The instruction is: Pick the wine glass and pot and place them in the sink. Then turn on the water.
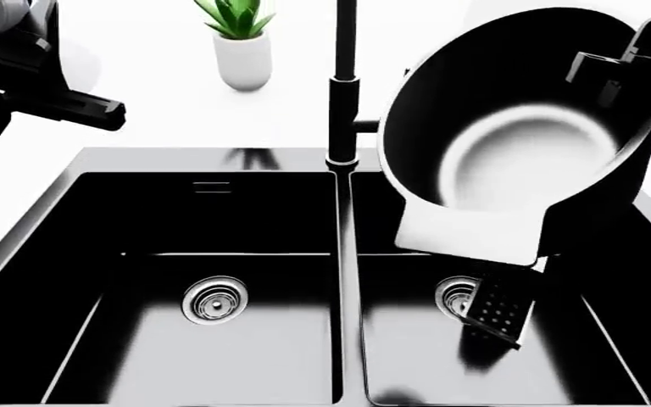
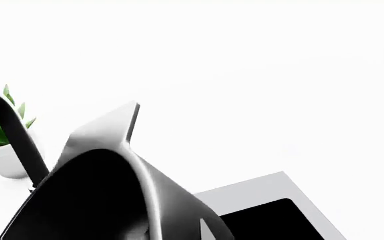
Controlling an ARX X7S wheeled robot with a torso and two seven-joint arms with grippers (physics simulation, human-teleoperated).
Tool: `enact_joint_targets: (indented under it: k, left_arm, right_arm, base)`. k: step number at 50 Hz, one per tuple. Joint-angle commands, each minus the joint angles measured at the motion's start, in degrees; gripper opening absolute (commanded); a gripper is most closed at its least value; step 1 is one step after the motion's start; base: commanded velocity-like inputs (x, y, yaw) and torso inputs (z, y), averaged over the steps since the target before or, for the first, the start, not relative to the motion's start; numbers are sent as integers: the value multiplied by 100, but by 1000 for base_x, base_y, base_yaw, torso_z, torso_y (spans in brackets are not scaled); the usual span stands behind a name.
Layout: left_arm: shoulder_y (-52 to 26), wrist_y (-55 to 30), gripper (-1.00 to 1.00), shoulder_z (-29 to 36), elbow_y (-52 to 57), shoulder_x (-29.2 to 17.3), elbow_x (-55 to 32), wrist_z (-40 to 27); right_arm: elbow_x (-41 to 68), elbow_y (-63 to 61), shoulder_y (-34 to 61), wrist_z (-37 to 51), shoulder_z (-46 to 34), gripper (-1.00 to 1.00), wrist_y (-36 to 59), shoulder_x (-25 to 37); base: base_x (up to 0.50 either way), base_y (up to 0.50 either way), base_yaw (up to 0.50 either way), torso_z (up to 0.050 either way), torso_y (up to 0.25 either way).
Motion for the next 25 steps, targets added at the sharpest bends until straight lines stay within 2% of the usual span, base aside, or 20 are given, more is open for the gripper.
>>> enact_joint_targets:
  k: [1,15,25]
  left_arm:
    - [-30,36,-100,-75,15,-36,156,-61]
    - [-115,5,-100,-37,-35,-33,93,-109]
    - [44,108,-100,-61,11,-68,132,-89]
  right_arm:
    - [-461,117,478,-93,502,-100,-117,58]
    - [-532,84,347,-149,456,-100,-156,50]
    - [-676,-14,-120,-312,462,-100,-346,92]
  base:
    - [0,0,0,0,14]
    - [0,0,0,2,6]
    - [0,0,0,1,7]
